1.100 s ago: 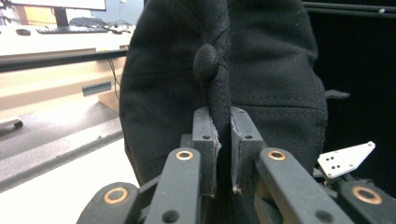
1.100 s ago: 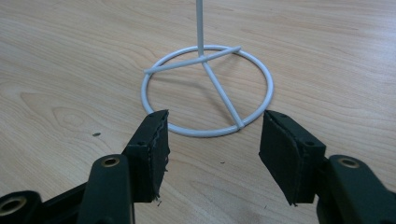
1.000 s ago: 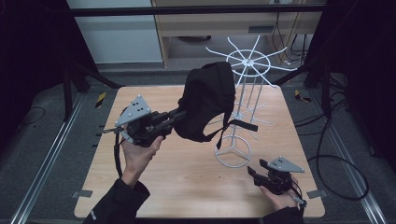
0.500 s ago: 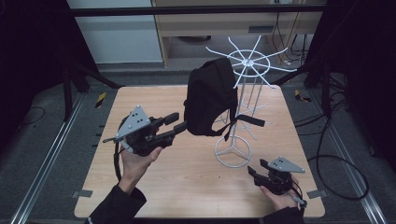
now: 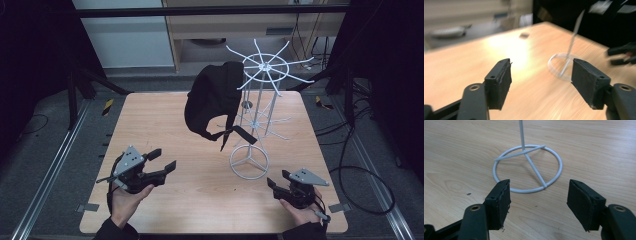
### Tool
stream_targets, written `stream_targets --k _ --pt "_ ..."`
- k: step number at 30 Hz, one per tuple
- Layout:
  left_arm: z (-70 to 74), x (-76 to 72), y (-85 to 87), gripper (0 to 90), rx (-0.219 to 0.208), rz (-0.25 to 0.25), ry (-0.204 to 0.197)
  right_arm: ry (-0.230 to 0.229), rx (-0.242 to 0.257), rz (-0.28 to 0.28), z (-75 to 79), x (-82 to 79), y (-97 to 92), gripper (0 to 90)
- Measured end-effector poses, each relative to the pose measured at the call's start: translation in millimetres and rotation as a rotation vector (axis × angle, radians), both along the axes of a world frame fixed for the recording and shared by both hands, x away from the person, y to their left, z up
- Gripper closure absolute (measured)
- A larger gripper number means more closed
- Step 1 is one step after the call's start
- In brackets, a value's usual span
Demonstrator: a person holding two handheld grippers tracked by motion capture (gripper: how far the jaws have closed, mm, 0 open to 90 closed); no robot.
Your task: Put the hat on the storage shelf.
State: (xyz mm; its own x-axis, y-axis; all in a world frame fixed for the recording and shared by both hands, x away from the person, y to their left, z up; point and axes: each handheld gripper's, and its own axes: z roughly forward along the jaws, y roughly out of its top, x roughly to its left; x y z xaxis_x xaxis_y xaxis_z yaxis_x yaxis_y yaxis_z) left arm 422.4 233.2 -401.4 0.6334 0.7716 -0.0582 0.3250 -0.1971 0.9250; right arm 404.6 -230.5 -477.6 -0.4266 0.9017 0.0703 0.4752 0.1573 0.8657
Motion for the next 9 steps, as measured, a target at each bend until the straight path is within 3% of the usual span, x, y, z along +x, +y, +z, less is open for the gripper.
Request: stream_targets --k 5,9 --pt "-36.9 4.3 25.8 26.7 0.040 0.118 0.098 0.002 0.001 -0.025 -1.4 0.6 -4.0 30.8" --pt "-55.4 7.9 43.5 22.5 0.087 0.197 0.121 -0.001 -0.003 -0.044 -3.1 1.8 -6.6 26.9"
